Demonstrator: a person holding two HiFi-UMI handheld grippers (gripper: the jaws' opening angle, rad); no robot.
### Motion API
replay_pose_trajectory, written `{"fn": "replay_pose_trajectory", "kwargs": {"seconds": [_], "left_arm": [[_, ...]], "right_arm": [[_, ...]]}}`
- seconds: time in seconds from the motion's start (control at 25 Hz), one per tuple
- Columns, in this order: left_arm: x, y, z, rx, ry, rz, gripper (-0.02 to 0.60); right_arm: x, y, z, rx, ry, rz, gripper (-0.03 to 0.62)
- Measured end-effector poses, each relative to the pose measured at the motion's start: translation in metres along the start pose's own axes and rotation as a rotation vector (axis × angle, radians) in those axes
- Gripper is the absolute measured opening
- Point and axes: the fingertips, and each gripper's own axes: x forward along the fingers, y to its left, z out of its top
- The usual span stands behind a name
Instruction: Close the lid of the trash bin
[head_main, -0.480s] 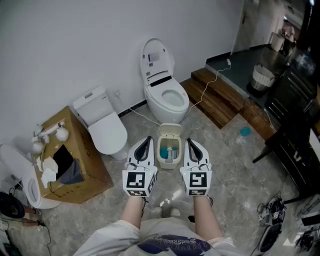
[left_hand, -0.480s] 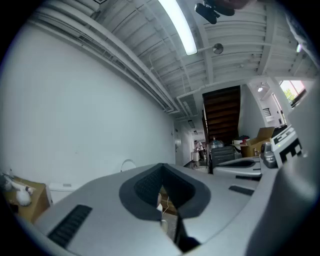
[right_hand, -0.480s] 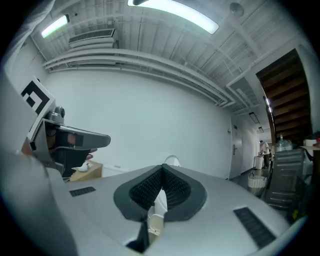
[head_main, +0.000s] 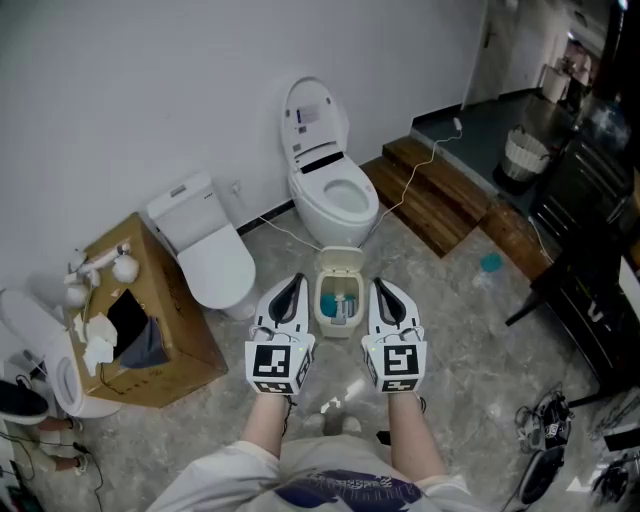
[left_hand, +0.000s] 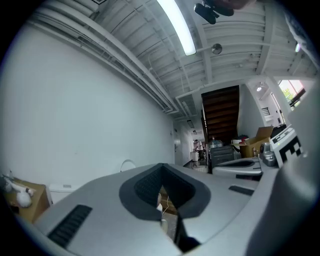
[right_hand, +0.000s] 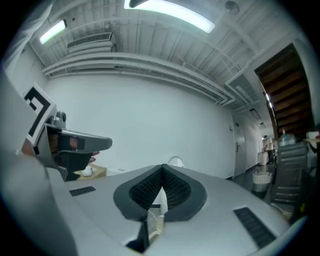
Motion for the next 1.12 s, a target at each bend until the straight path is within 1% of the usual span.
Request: {"fn": "replay_pose_trajectory", "kwargs": {"seconds": [0.12, 0.2, 0.24, 0.28, 0.32, 0.36, 0.4, 0.44, 0.48, 0.56, 0.8, 0.96, 1.12], "left_arm": [[-0.003, 0.0, -0.003, -0.019, 0.009, -0.017, -0.002], [-0.003, 0.002, -0.004, -0.059, 0.016, -0.027, 0.008], [-0.003, 0.004, -0.004, -0.078, 0.018, -0.026, 0.089], [-0.002, 0.008, -0.003, -0.092, 0.017, -0.021, 0.171], [-0.002, 0.012, -0.001, -0.104, 0.01, -0.012, 0.247], [-0.003, 0.016, 0.001, -0.115, -0.002, 0.0, 0.319], [-0.003, 0.021, 0.004, -0.128, -0.015, 0.014, 0.361], [-0.005, 0.026, 0.006, -0.141, -0.027, 0.027, 0.381], [-0.006, 0.03, 0.007, -0.153, -0.034, 0.036, 0.388], [-0.006, 0.034, 0.008, -0.166, -0.038, 0.049, 0.39], [0.002, 0.021, 0.008, -0.13, -0.025, 0.048, 0.388], [0.013, 0.007, 0.002, -0.131, -0.009, 0.055, 0.388], [0.024, -0.002, -0.004, -0.127, 0.002, 0.079, 0.388]], "right_arm": [[-0.003, 0.001, -0.002, 0.093, -0.019, 0.058, -0.007], [-0.005, -0.004, -0.006, 0.129, -0.011, 0.061, 0.104], [-0.005, -0.008, -0.008, 0.146, -0.006, 0.048, 0.218], [-0.006, -0.014, -0.009, 0.16, -0.001, 0.026, 0.301], [-0.007, -0.021, -0.01, 0.169, 0.003, 0.002, 0.358], [-0.008, -0.028, -0.012, 0.173, 0.006, -0.021, 0.435], [-0.01, -0.034, -0.013, 0.178, 0.009, -0.039, 0.491], [-0.012, -0.039, -0.014, 0.186, 0.009, -0.053, 0.496], [-0.014, -0.044, -0.015, 0.195, 0.006, -0.062, 0.499], [-0.017, -0.05, -0.017, 0.206, 0.003, -0.07, 0.499], [-0.019, -0.062, -0.02, 0.201, 0.002, -0.054, 0.497], [-0.017, -0.079, -0.024, 0.21, 0.006, -0.043, 0.497], [-0.013, -0.094, -0.029, 0.206, 0.011, -0.016, 0.495]]}}
